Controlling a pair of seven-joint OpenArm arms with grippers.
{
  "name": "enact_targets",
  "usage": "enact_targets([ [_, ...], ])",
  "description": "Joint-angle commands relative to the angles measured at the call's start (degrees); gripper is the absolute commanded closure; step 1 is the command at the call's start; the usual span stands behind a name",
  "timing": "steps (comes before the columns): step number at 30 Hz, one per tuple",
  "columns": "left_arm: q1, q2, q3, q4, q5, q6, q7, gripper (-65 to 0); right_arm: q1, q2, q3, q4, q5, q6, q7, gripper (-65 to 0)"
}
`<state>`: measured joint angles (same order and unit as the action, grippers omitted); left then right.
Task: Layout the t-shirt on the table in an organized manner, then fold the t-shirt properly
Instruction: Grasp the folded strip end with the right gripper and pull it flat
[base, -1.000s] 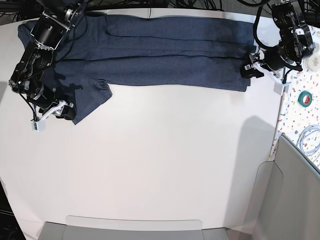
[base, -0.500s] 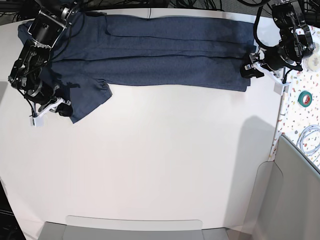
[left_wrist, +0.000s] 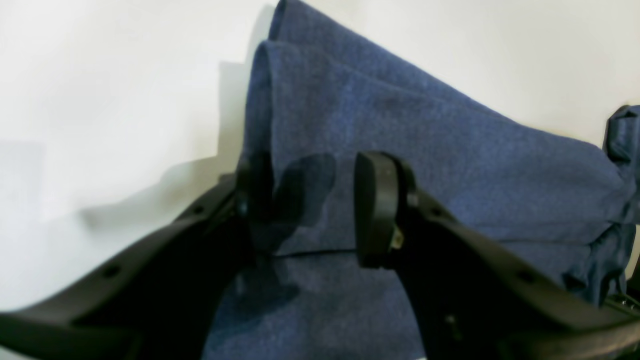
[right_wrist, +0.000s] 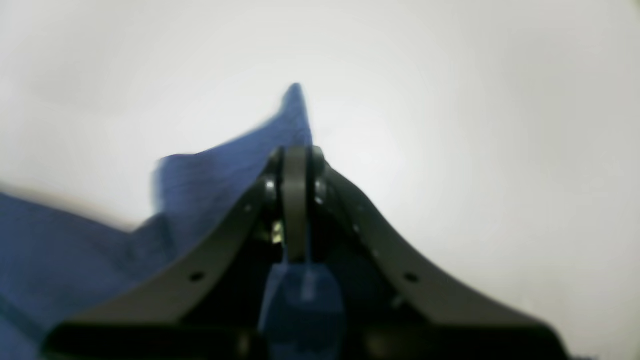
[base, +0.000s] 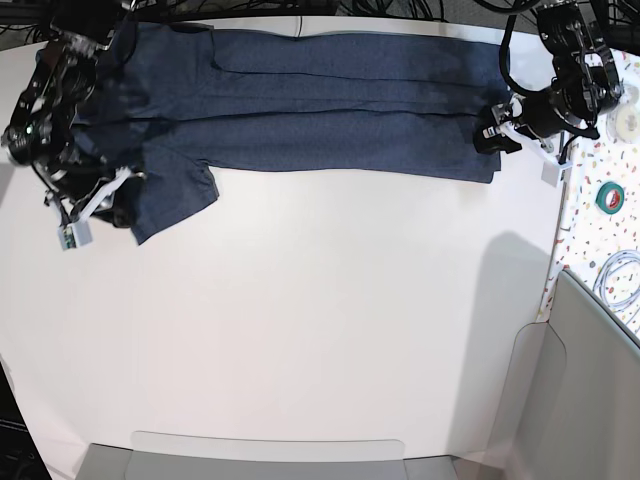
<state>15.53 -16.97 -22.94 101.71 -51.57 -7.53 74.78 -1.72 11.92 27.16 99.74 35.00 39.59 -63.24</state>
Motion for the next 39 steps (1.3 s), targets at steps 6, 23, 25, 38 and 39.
enact_targets([
  [6,-0.63,-0.65,-0.23,0.93,-0.78,-0.25,-0.45,-25.3,-10.55,-1.51,-1.44,14.15,0.56,0.41,0.52,0.0],
  [23,-0.72,-0.57,-0.23,0.93,-0.78,-0.25,-0.45,-25.3,-25.67,2.1,-12.08,17.13,3.99,0.41,0.52,0.0],
  [25,-0.72,-0.57,-0.23,0.93,-0.78,-0.25,-0.45,-25.3,-25.93,3.42,-12.08,17.13,7.24,0.41,0.52,0.0],
  [38,-0.72,-0.48,-0.23,0.93,-0.96,-0.25,-0.45,-25.3,-30.42,11.68,-11.9,17.05,16.38,0.41,0.52,0.0],
  [39,-0.72,-0.48,-0.23,0.93,-0.96,-0.25,-0.45,-25.3,-30.68,11.77,-11.9,17.05,16.38,0.41,0.52,0.0],
])
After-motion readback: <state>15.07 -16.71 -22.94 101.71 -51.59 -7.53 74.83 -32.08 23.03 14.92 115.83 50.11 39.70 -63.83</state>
